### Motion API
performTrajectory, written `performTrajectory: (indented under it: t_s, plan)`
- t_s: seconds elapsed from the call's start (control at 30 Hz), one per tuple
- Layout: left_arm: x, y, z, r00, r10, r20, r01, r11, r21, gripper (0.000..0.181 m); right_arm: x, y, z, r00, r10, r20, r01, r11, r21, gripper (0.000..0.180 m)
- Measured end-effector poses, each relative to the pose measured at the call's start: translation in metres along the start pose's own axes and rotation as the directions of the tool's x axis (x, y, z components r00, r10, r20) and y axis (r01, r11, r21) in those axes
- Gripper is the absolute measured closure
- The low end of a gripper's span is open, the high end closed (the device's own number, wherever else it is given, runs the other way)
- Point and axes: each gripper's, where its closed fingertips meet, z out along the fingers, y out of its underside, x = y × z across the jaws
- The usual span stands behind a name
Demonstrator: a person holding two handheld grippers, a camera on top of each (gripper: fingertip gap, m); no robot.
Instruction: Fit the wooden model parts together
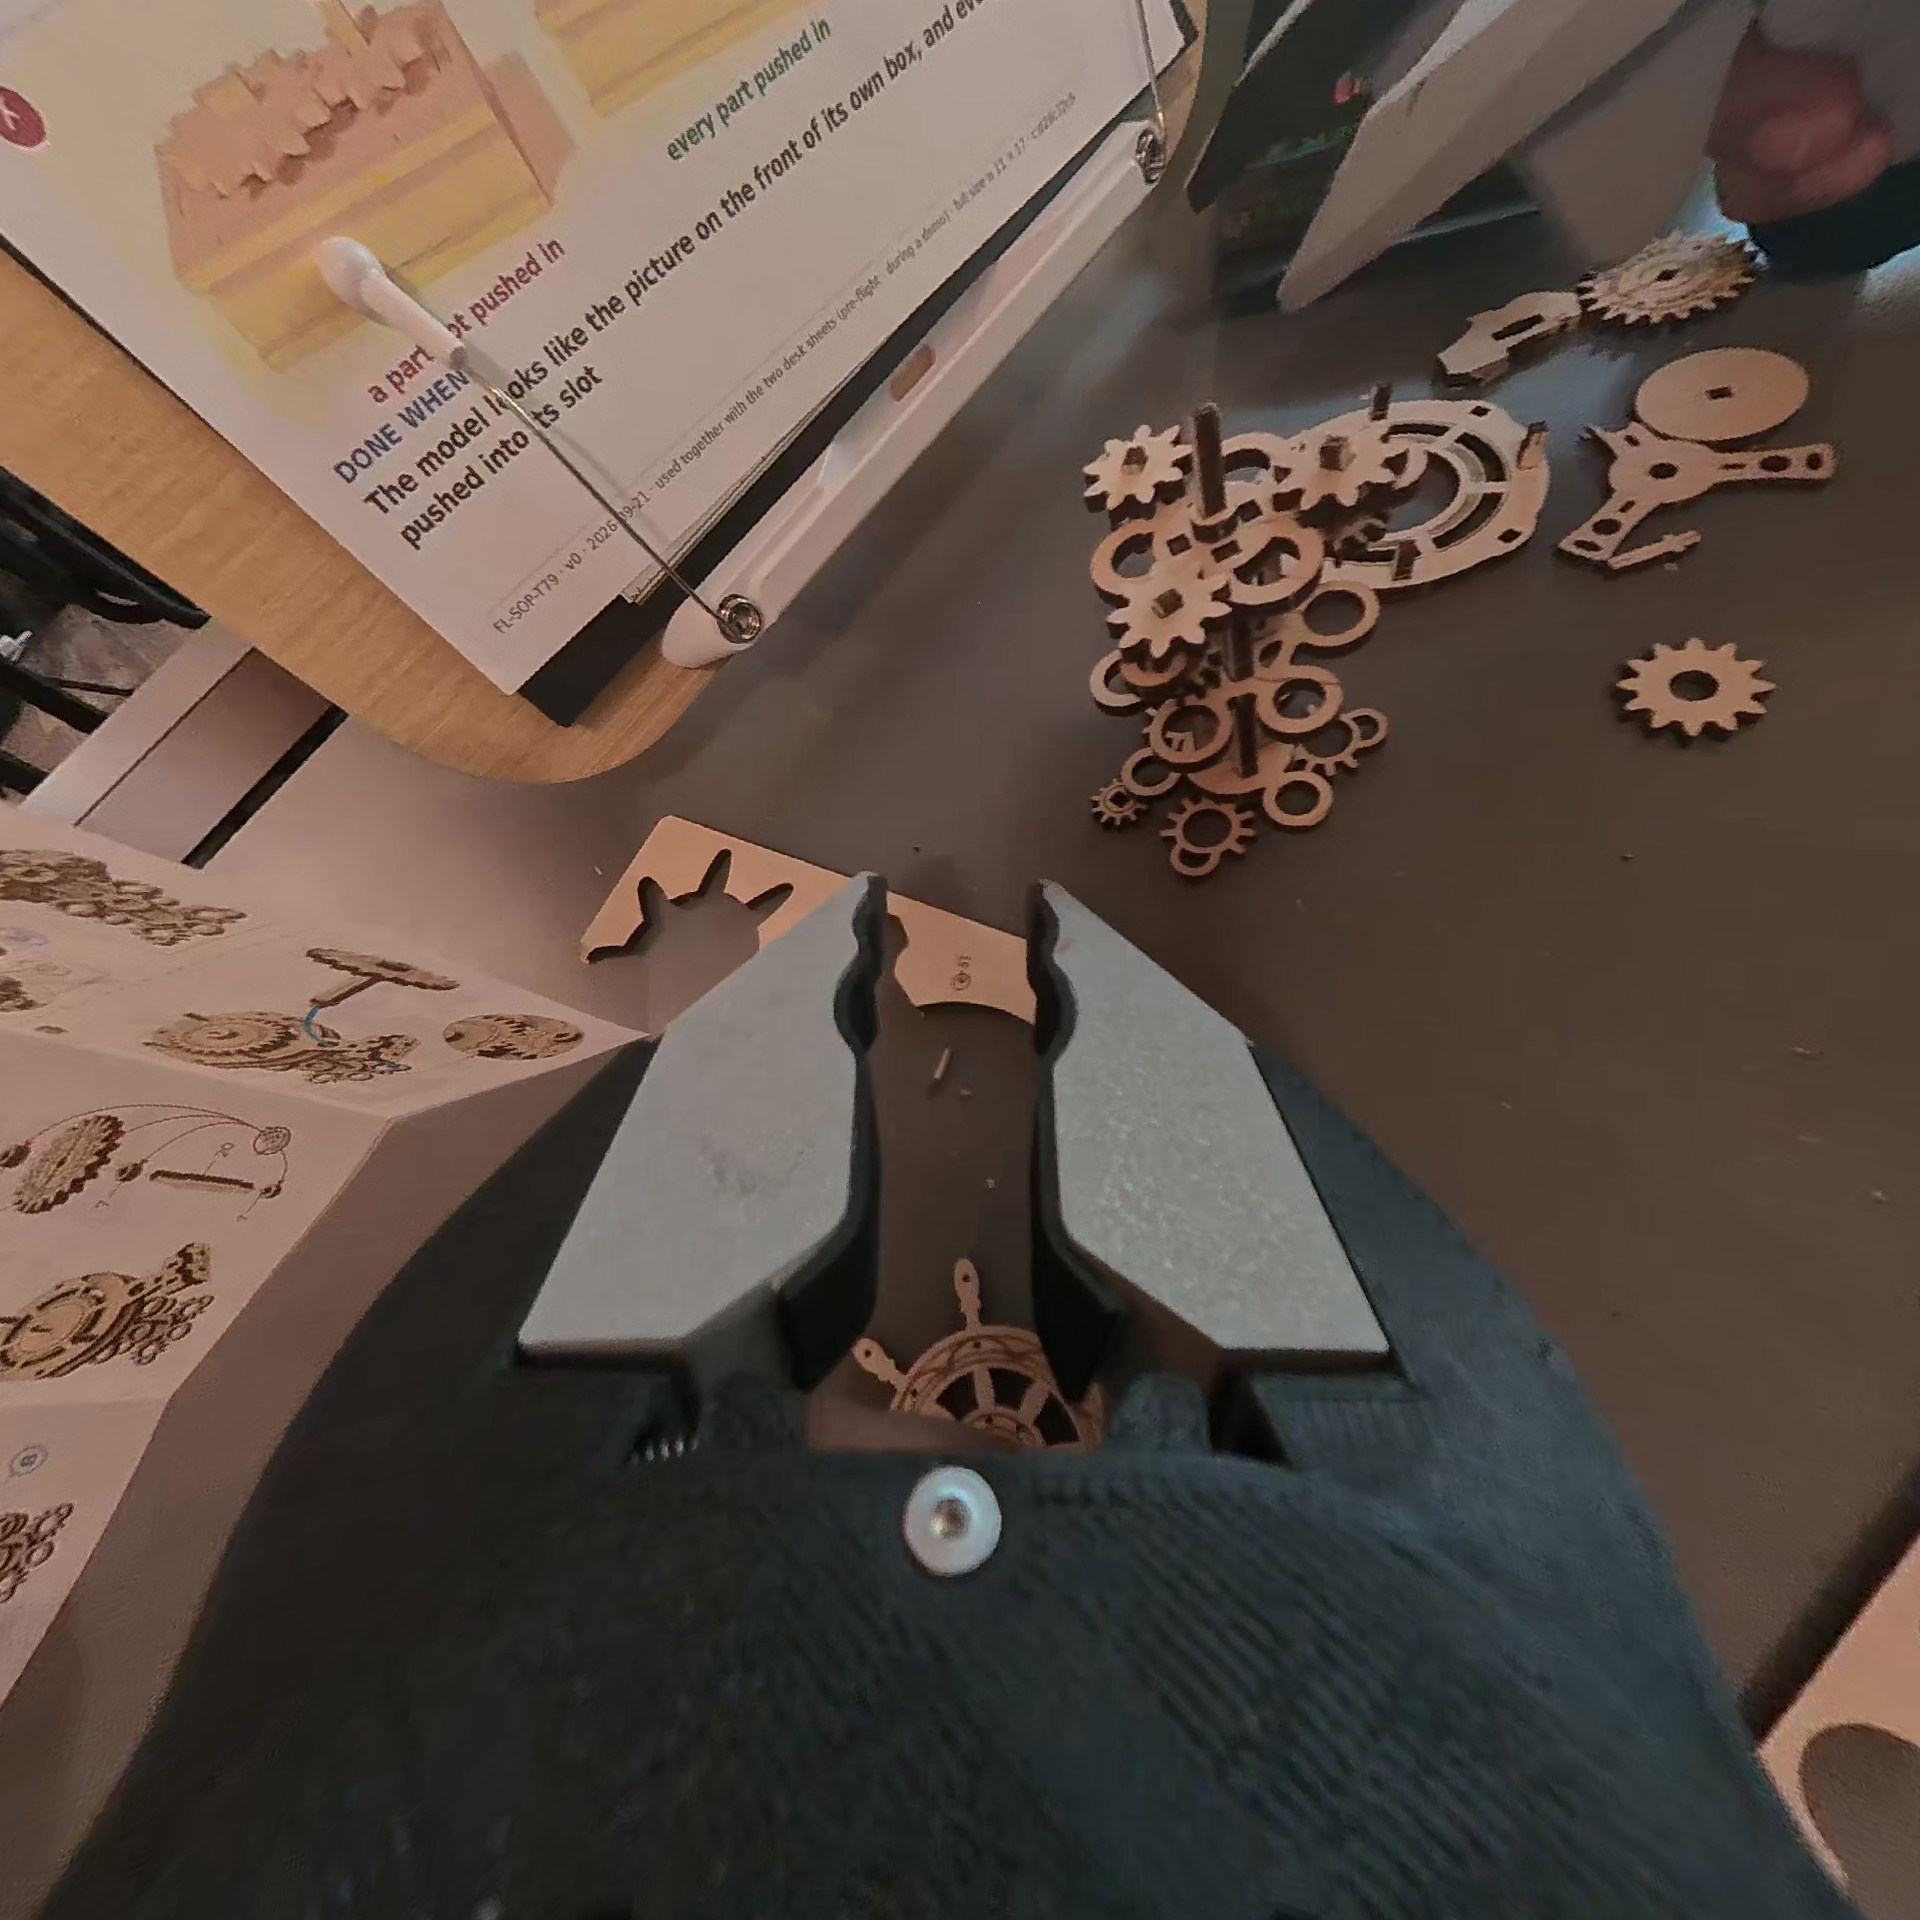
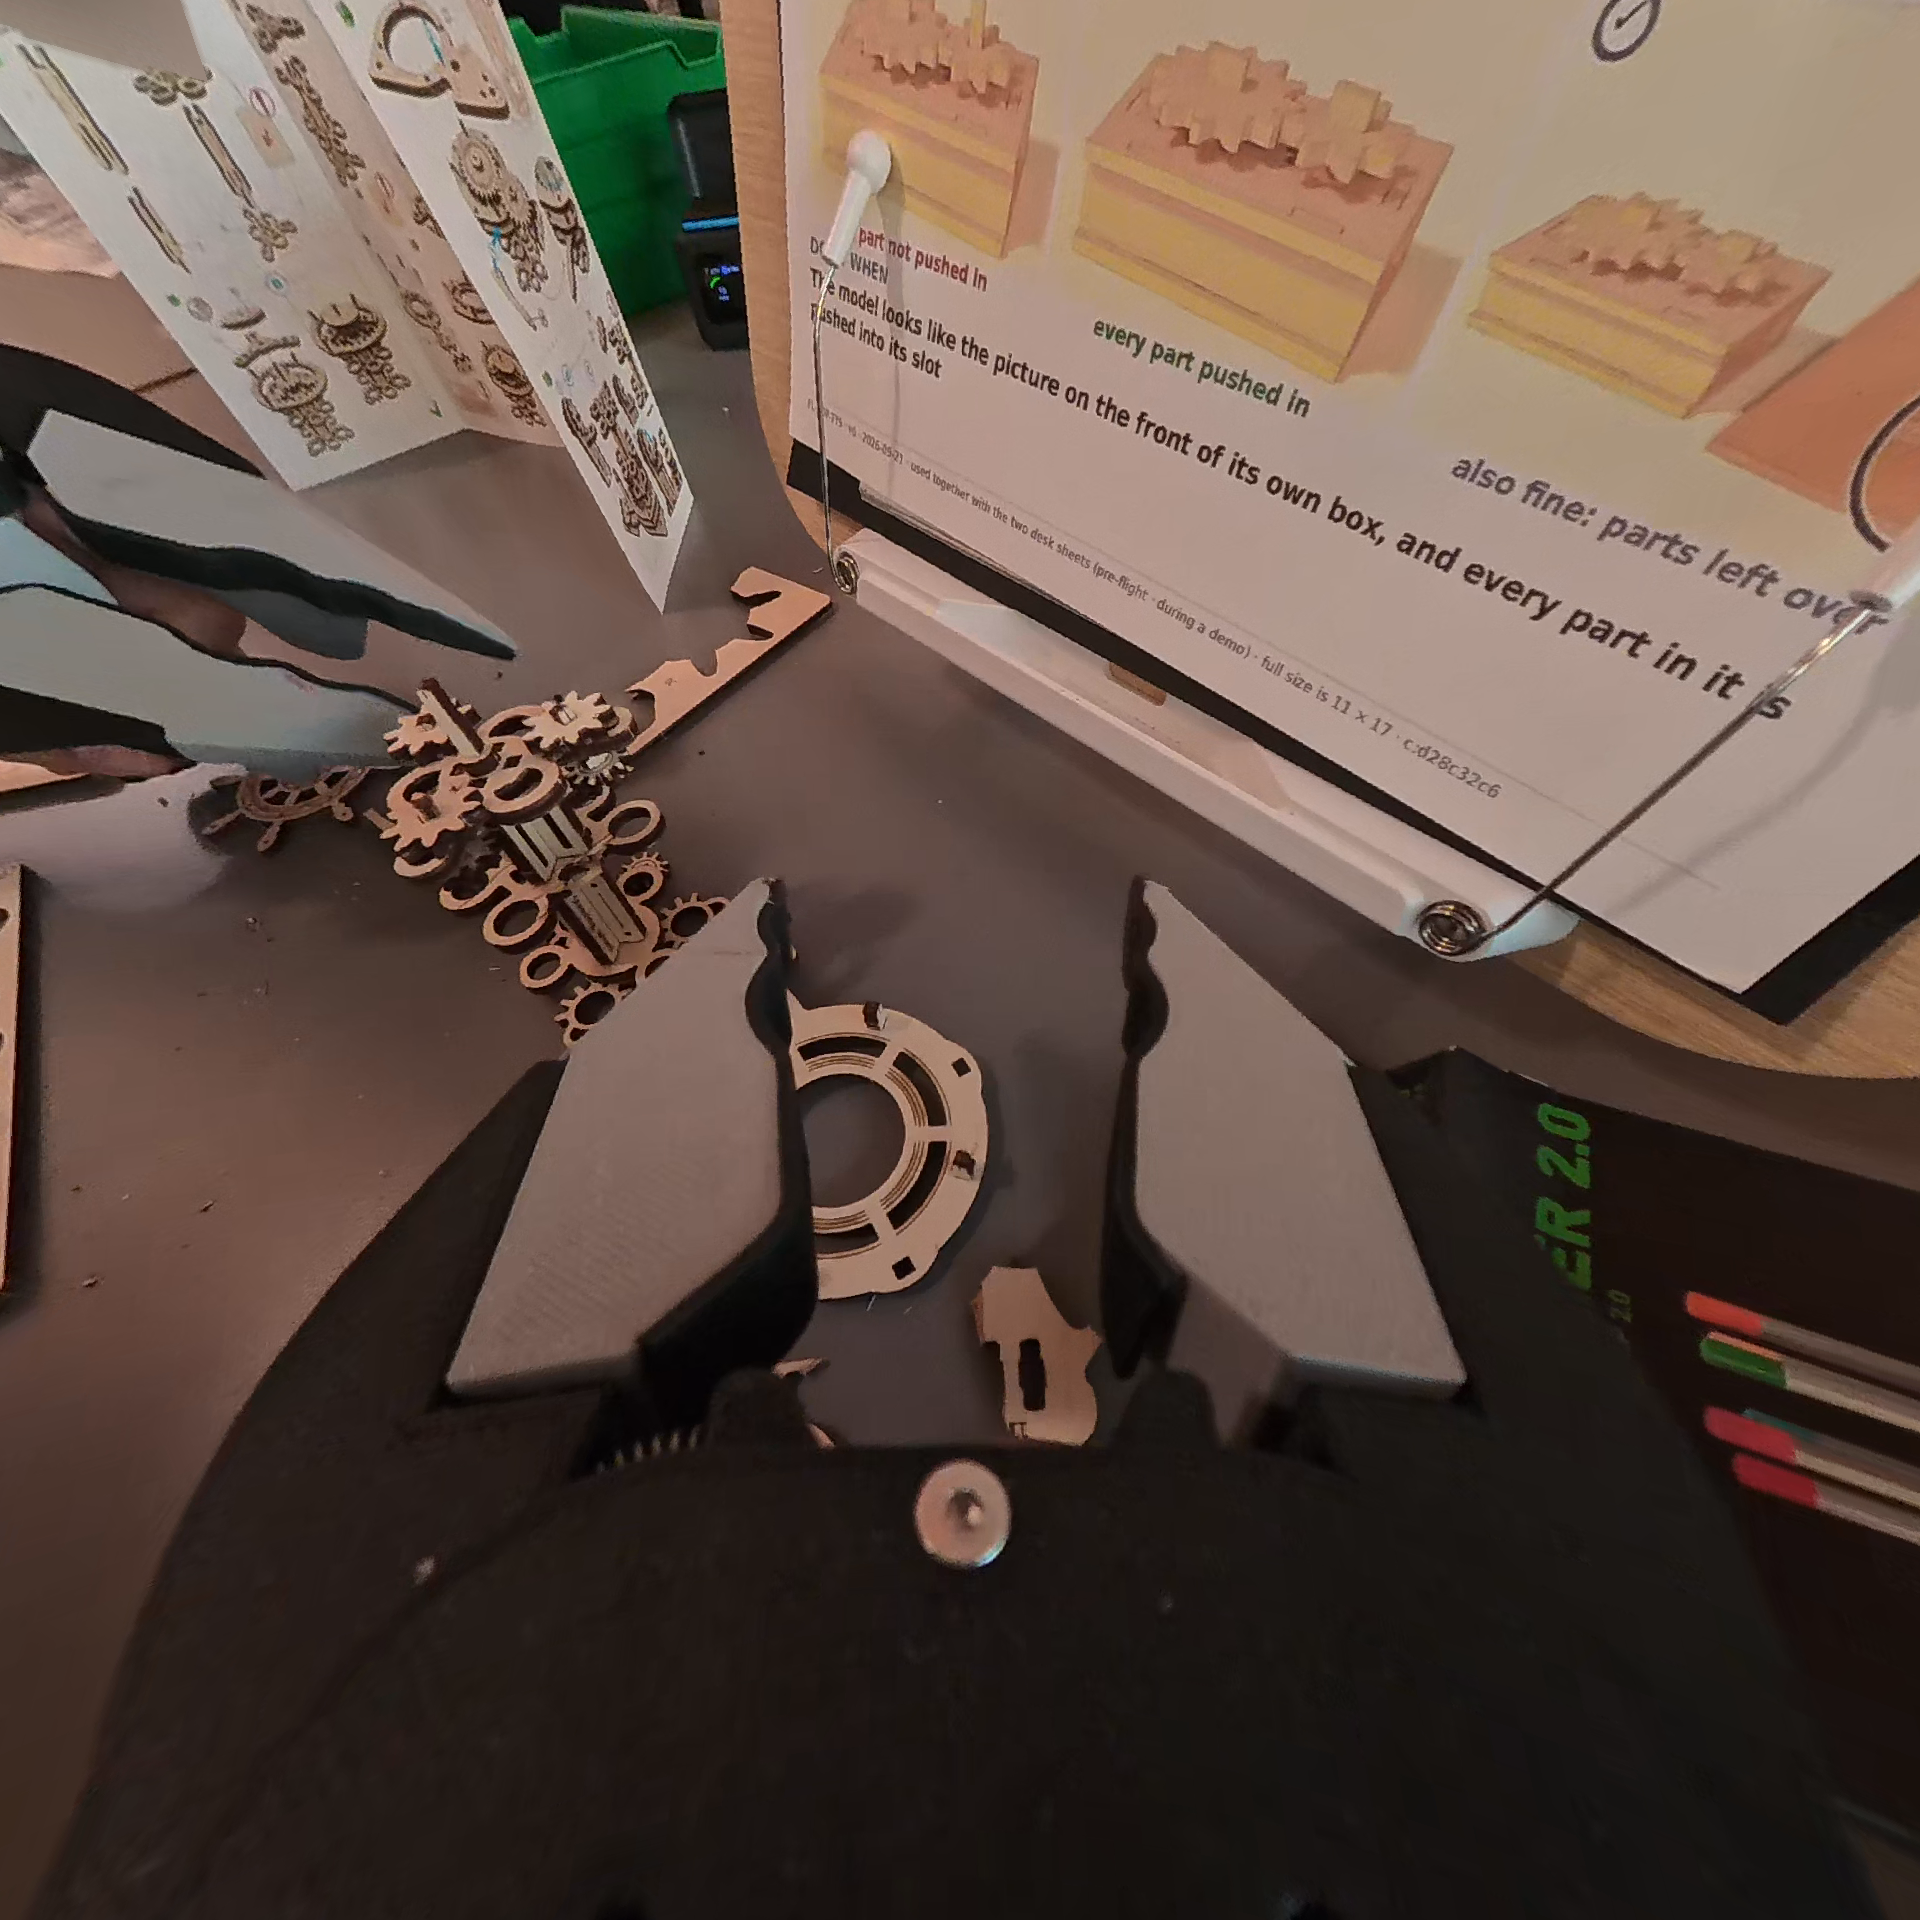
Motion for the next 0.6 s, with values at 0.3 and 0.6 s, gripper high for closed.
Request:
performTrajectory:
  t_s: [0.3, 0.6]
  plan:
    - [-0.006, 0.004, 0.0, 0.999, -0.032, 0.001, 0.032, 0.999, -0.012, 0.156, -0.005, -0.004, -0.003, 0.999, -0.047, 0.001, 0.047, 0.999, -0.006, 0.118]
    - [-0.002, 0.012, 0.006, 1.0, -0.019, -0.008, 0.019, 0.999, -0.046, 0.156, -0.007, 0.0, -0.01, 0.995, -0.099, -0.001, 0.099, 0.992, -0.082, 0.121]
